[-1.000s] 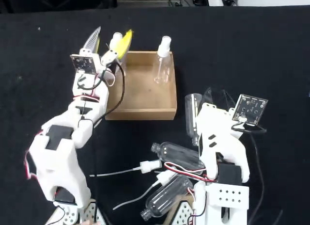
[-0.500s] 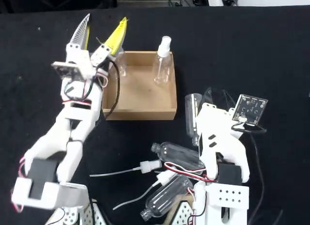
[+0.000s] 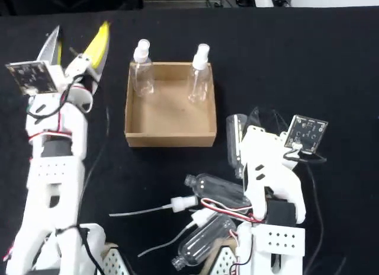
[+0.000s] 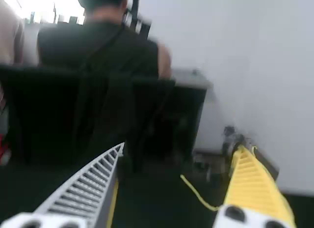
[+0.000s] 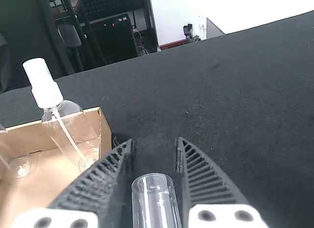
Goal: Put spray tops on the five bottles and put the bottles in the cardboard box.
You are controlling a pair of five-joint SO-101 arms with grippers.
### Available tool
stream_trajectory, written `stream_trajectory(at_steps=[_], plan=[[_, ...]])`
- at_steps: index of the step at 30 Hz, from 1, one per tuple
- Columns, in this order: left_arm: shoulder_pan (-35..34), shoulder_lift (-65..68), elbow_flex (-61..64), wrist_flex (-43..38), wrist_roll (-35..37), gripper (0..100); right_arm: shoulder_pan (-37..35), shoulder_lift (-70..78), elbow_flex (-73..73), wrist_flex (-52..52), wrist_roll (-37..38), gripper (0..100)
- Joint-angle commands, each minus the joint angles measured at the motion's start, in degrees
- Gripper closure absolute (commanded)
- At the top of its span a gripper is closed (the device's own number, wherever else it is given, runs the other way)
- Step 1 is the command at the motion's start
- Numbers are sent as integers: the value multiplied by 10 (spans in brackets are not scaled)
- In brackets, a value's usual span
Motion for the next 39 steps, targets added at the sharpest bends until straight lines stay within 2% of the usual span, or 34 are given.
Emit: stream_trajectory(at_steps=[1,5,7,10,13,16,19,22,25,27,33,39], plan=[[-36,-91,12,222,2,691,11,-1,-4,-16,0,885],[-104,-154,78,309,-11,690,10,-1,-3,-16,0,885],[-143,-195,111,331,-44,690,10,-1,-3,-16,0,885],[-144,-259,169,374,-91,690,10,-1,-3,-16,0,885],[-144,-320,184,447,-147,690,12,-1,-4,-16,0,885],[-131,-338,186,520,-173,690,12,-1,-4,-15,0,885],[-102,-321,189,576,-164,690,12,-1,-4,-4,0,885],[-58,-294,188,623,-120,690,10,-1,-7,7,0,884],[-30,-280,195,630,-72,690,10,-1,-9,9,0,882],[-36,-280,197,622,-57,690,8,3,-11,9,0,881],[-95,-280,243,591,-52,690,-66,5,-51,79,61,826],[-113,-280,277,532,-52,690,-72,29,-105,142,63,819]])
